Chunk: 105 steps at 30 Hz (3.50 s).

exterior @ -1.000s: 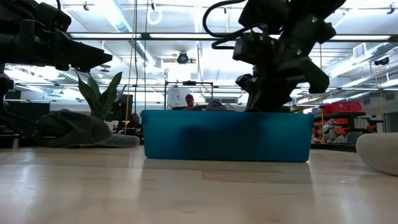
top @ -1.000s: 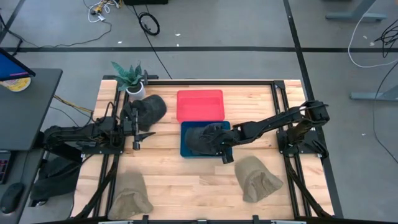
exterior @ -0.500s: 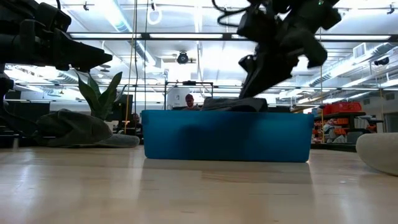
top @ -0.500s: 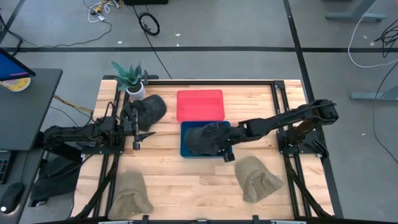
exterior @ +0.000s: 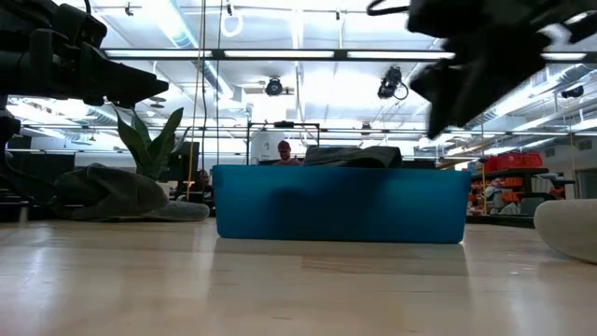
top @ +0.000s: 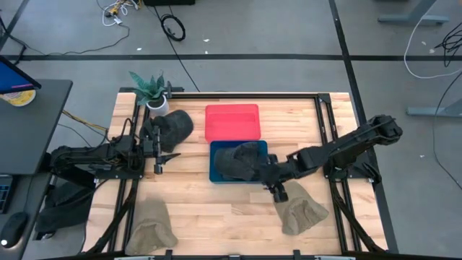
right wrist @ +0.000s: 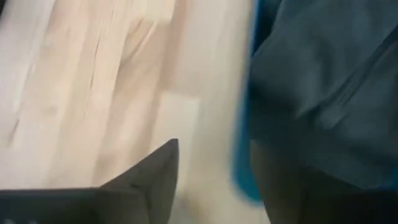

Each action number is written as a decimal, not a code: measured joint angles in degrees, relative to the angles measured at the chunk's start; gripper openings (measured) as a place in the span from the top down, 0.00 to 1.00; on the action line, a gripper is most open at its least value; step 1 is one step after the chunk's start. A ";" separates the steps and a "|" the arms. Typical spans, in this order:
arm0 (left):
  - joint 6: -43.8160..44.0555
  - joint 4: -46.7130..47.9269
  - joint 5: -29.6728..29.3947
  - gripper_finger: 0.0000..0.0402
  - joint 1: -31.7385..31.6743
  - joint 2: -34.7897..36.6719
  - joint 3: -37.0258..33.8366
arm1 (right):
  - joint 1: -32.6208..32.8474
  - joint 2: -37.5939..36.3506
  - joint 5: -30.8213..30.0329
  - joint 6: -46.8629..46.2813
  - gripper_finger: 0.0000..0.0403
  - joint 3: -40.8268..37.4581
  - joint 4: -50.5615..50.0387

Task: Pick & Place hat
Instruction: Put the right brown cap into the red bin

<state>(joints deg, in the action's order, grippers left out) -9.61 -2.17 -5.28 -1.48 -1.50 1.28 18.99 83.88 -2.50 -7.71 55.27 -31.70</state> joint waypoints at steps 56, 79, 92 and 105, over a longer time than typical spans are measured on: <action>0.00 -0.11 0.00 0.49 -0.02 0.00 0.00 | 18.73 2.57 2.89 -20.63 0.98 -4.04 -21.37; 0.00 -0.11 0.00 0.49 0.00 0.00 0.00 | 1.69 2.36 -37.62 1.74 1.00 19.16 -51.78; 0.00 -0.11 0.00 0.49 -0.02 0.00 0.00 | -19.99 2.34 -44.07 59.51 1.00 20.96 -15.89; 0.00 -0.09 -0.02 0.49 -0.02 0.02 0.00 | -33.84 7.29 -21.60 91.21 1.00 21.07 2.16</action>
<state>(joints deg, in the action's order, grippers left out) -9.61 -2.26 -5.30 -1.50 -1.48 1.28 -14.85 91.17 -24.10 83.50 76.34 -29.54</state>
